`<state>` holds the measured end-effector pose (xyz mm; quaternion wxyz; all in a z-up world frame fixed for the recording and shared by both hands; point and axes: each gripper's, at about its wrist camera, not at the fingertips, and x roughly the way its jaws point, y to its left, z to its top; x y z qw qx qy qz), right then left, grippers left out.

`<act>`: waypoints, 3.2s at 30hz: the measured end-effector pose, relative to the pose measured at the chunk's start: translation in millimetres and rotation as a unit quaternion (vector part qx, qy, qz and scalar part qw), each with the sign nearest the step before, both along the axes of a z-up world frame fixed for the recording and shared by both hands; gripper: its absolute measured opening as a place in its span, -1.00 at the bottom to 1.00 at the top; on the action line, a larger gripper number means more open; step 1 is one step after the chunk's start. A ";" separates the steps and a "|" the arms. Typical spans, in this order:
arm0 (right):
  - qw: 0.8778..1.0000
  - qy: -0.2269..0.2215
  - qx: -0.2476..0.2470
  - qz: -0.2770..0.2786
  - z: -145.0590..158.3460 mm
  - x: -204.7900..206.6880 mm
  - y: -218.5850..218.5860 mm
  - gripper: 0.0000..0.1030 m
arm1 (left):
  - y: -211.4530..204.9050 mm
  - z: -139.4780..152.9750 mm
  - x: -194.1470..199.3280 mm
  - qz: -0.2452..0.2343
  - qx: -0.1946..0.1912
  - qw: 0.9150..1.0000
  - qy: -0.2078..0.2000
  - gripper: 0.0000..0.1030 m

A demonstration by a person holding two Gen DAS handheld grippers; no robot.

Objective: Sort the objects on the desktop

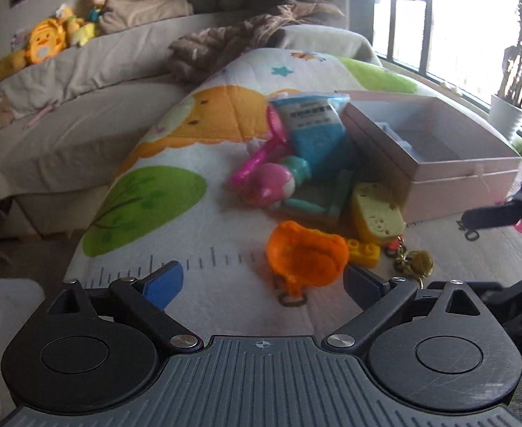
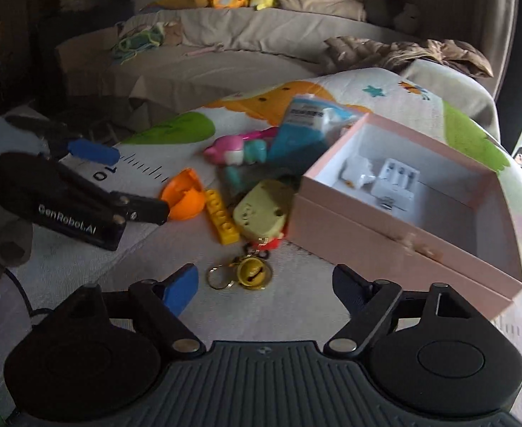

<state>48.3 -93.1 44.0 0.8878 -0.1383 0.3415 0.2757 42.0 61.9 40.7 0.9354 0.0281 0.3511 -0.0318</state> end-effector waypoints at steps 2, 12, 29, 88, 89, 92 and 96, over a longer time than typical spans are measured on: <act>1.000 0.011 -0.001 0.000 -7.5 5.6 12.2 0.21 | 3.8 1.6 -2.5 0.006 -0.008 1.000 -0.001 0.94; 0.998 0.053 0.021 -0.034 -4.1 -5.9 -25.9 -0.87 | -21.1 -4.3 -5.9 -0.029 -0.011 0.999 0.005 0.96; 0.986 0.075 0.082 -0.121 11.1 19.2 -31.0 0.03 | -41.1 -19.4 -16.0 -0.063 0.043 0.997 0.003 0.98; 0.973 -0.016 0.135 -0.188 17.1 31.9 -124.6 1.00 | -64.2 -31.6 37.7 -0.080 -0.030 0.996 0.012 1.00; 0.975 -0.014 0.124 -0.184 13.1 22.5 -123.4 1.00 | -63.8 -32.3 41.9 -0.078 -0.026 0.996 0.013 1.00; 0.978 0.002 0.099 -0.183 -2.3 0.9 -122.1 1.00 | -61.6 -35.5 50.2 -0.085 -0.031 0.996 0.019 1.00; 0.974 0.033 0.102 -0.200 -18.2 -10.4 -128.9 1.00 | -69.6 -35.1 39.5 -0.148 -0.052 0.987 0.021 1.00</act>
